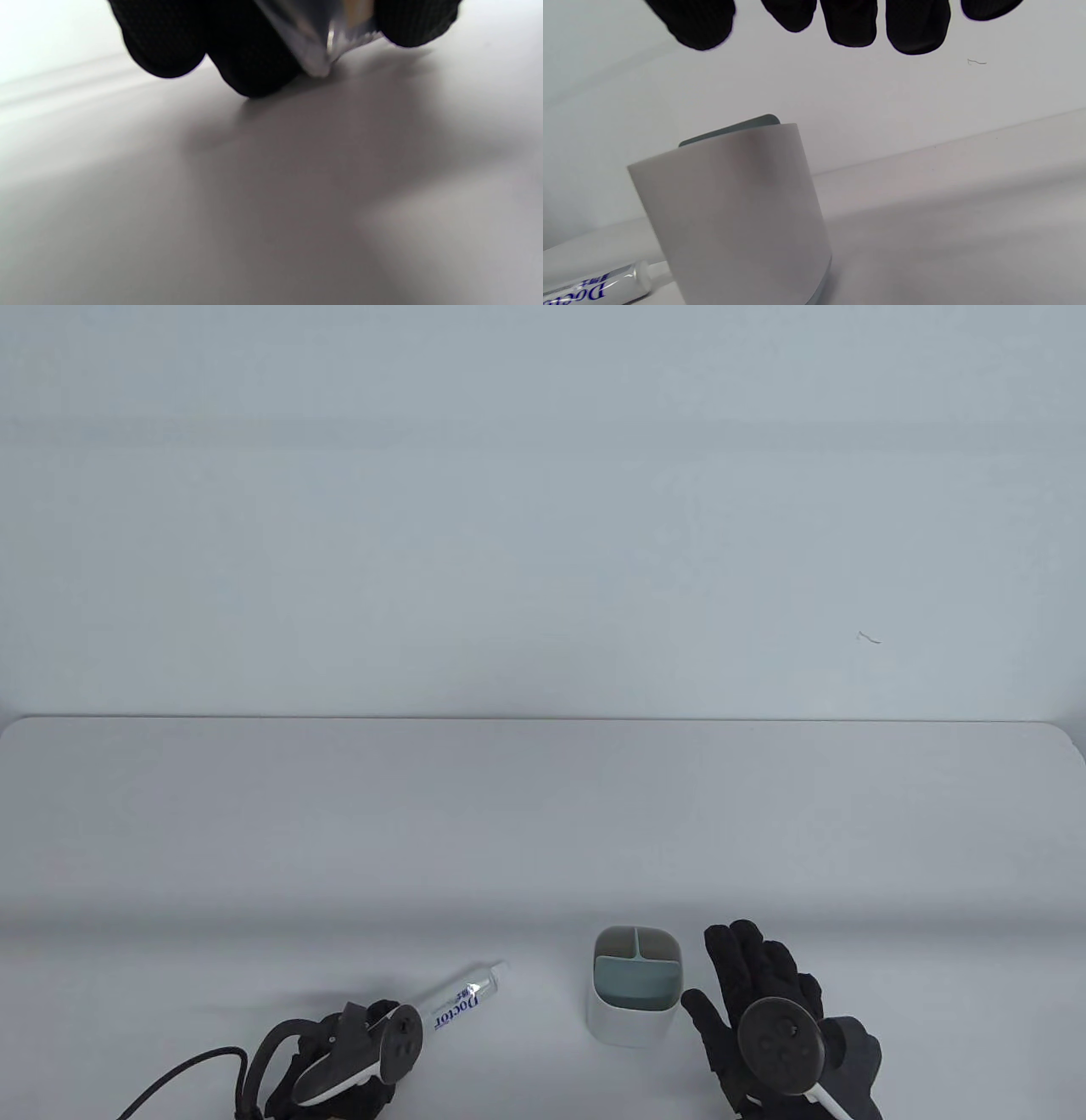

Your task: Insert toothpaste into the toothbrush holder

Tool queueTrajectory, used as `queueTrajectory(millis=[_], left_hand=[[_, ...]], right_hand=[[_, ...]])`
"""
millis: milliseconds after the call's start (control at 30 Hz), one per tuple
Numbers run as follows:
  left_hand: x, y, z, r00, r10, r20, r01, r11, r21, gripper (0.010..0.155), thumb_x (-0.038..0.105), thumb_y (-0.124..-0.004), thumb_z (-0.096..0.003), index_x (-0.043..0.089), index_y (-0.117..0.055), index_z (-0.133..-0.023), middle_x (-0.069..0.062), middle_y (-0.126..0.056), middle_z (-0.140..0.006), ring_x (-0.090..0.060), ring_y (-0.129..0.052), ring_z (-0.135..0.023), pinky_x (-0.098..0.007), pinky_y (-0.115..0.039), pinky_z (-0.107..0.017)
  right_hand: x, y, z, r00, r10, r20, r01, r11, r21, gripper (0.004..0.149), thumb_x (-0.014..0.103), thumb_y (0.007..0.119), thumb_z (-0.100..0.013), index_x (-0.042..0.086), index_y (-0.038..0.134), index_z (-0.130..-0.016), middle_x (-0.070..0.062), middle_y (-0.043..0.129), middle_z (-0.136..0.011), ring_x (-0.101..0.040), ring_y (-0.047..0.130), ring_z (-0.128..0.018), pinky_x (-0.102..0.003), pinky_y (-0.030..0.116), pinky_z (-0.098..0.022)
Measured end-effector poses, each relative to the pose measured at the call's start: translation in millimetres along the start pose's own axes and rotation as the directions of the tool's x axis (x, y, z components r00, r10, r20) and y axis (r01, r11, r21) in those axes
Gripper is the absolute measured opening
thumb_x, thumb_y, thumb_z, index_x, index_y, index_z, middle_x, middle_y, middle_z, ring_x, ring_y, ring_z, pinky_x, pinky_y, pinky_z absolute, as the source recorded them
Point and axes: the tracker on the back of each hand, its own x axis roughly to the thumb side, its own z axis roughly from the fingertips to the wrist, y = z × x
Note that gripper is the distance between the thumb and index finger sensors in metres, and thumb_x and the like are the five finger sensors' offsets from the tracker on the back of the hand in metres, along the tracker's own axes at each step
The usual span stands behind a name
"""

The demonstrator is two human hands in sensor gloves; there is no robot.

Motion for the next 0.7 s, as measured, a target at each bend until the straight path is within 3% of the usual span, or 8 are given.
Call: queueTrajectory(millis=[200,500,700], left_hand=[[-2.0,15.5,3.8,0.998,0.057,0.008,-0.057,0.995,0.081,0.063,0.053,-0.061,-0.0539,0.024,-0.041,-0.106,-0.002,-0.074,-0.095,-0.03,-0.087,-0.065,-0.047,-0.079,-0.058],[0.9,57.3,29.2,0.978,0.18,0.103,-0.204,0.927,0.316,0.063,0.053,-0.062,-0.054,0.024,-0.041,-0.106,-0.002,-0.075,-0.094,-0.03,-0.087,-0.065,-0.047,-0.079,-0.058],[8.7,77.6,50.0,0.95,0.218,0.223,-0.298,0.845,0.445,0.063,0.053,-0.062,-0.0542,0.024,-0.04,-0.106,-0.002,-0.075,-0.095,-0.03,-0.087,-0.065,-0.048,-0.079,-0.058]], right_hand=[[-0.7,-1.7,-0.3,0.999,-0.032,0.01,0.032,0.999,-0.002,0.068,0.05,0.061,-0.061,0.018,0.036,-0.115,-0.018,0.045,-0.123,-0.055,0.057,-0.106,-0.071,0.042,-0.068],[-1.9,-15.1,5.2,0.988,-0.148,0.05,0.152,0.984,-0.088,0.062,0.049,0.063,-0.061,0.018,0.05,-0.112,-0.014,0.067,-0.115,-0.047,0.074,-0.097,-0.069,0.047,-0.068],[32.0,-10.6,7.2,0.957,-0.162,0.239,0.18,0.982,-0.054,0.058,0.048,0.063,-0.06,0.02,0.055,-0.111,-0.011,0.07,-0.113,-0.045,0.075,-0.098,-0.069,0.048,-0.068]])
